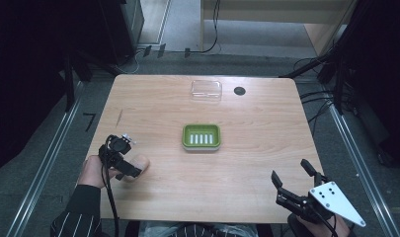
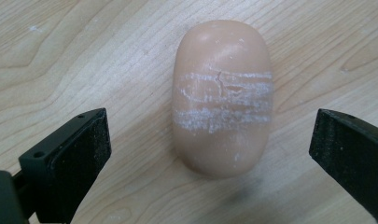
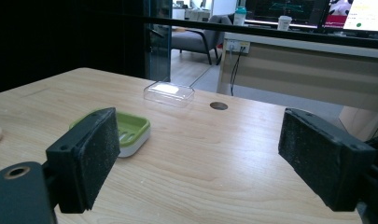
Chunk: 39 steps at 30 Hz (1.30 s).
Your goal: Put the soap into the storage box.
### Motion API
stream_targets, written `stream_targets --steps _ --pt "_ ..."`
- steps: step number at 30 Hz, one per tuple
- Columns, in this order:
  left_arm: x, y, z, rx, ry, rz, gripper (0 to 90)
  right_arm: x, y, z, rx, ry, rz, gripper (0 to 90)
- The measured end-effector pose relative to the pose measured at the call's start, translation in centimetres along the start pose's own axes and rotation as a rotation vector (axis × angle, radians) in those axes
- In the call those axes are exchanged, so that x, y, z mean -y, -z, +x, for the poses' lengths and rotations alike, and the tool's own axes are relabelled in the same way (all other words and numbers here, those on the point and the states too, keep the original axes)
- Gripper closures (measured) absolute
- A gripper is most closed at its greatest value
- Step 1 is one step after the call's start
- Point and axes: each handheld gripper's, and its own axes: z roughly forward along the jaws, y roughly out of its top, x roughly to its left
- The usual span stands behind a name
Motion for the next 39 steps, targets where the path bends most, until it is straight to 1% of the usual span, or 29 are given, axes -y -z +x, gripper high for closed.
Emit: stream_targets --steps 1,2,7,9,10,11,12,13,14,17,18,21,22,23,24,25,26,28,29,31,33,34,35,36,39 --pt "-0.1 -0.1 0.0 0.001 -0.01 0.008 0.0 0.0 0.0 0.0 -0.003 0.004 0.0 13.2" --pt "-0.2 -0.3 0.0 0.004 -0.007 0.003 0.0 0.0 -0.1 0.1 -0.003 0.007 -0.001 13.2" --pt "-0.8 -0.9 0.0 0.007 -0.005 0.02 0.0 0.0 0.0 0.0 -0.001 0.008 -0.001 13.2" --pt "-1.0 -1.0 -0.1 0.008 -0.013 0.025 0.0 0.0 0.1 -0.1 0.001 0.005 -0.004 13.2" --pt "-1.2 -1.1 -0.2 0.007 -0.008 0.024 0.0 0.0 0.1 -0.1 0.001 0.001 -0.002 13.2" --pt "-1.4 -1.3 -0.2 0.004 -0.019 0.028 0.0 0.1 0.1 -0.2 0.005 0.003 -0.003 13.2" --pt "-1.5 -1.5 -0.3 0.008 -0.012 0.029 0.0 0.1 0.1 -0.2 0.006 0.0 -0.003 13.2" --pt "-1.5 -1.5 -0.3 0.008 -0.012 0.029 0.0 0.1 0.1 -0.2 0.005 0.002 -0.004 13.2" --pt "-1.6 -1.7 -0.3 0.004 -0.023 0.042 0.0 0.0 0.1 -0.1 0.003 0.0 0.0 13.2" --pt "-1.8 -2.2 -0.2 0.008 -0.018 0.047 0.0 0.0 0.1 -0.1 0.003 0.004 -0.002 13.2" --pt "-1.8 -2.3 -0.2 0.005 -0.026 0.052 0.0 0.0 0.2 -0.1 0.002 0.004 -0.003 13.2" --pt "-1.9 -2.3 -0.3 0.008 -0.026 0.046 0.4 0.0 0.2 -0.1 0.005 0.002 -0.004 13.2" --pt "-2.0 -2.4 -0.5 -0.002 -0.028 0.045 3.1 0.0 0.2 -0.1 0.005 0.001 -0.004 13.2" --pt "-2.0 -2.4 -0.5 -0.002 -0.028 0.045 5.6 0.0 0.2 -0.1 0.005 0.001 -0.004 13.2" --pt "-2.0 -2.3 -0.5 -0.001 -0.027 0.047 5.6 0.1 0.2 -0.1 0.004 0.0 -0.004 13.2" --pt "-2.0 -2.4 -0.6 -0.001 -0.025 0.04 9.1 0.1 0.2 -0.1 0.005 -0.002 -0.003 13.2" --pt "-1.9 -2.4 -0.6 -0.001 -0.024 0.043 14.4 0.0 0.2 -0.1 0.003 -0.003 -0.003 13.2" --pt "-1.8 -2.5 -0.5 -0.003 -0.027 0.054 14.3 0.0 0.2 -0.1 0.001 0.002 -0.005 13.2" --pt "-1.8 -2.6 -0.5 -0.007 -0.032 0.059 16.8 0.0 0.2 -0.1 0.002 0.003 -0.006 13.2" --pt "-1.7 -2.7 -0.4 -0.012 -0.025 0.061 18.4 0.0 0.2 -0.1 0.001 0.005 -0.007 13.2" --pt "-1.7 -2.8 -0.4 -0.009 -0.026 0.072 19.8 0.0 0.3 -0.1 0.004 0.002 -0.009 13.2" --pt "-1.7 -2.8 -0.4 -0.002 -0.027 0.074 23.0 0.1 0.3 -0.1 0.003 0.001 -0.007 13.2" --pt "-1.8 -2.9 -0.5 0.001 -0.03 0.07 23.0 0.1 0.3 -0.1 0.003 0.001 -0.007 13.2" --pt "-1.8 -2.9 -0.5 0.003 -0.03 0.072 27.7 0.1 0.2 -0.1 0.004 -0.002 -0.005 13.2" --pt "-1.7 -3.1 -0.6 -0.008 -0.033 0.082 29.9 0.1 0.2 -0.1 0.003 -0.002 -0.005 13.2"
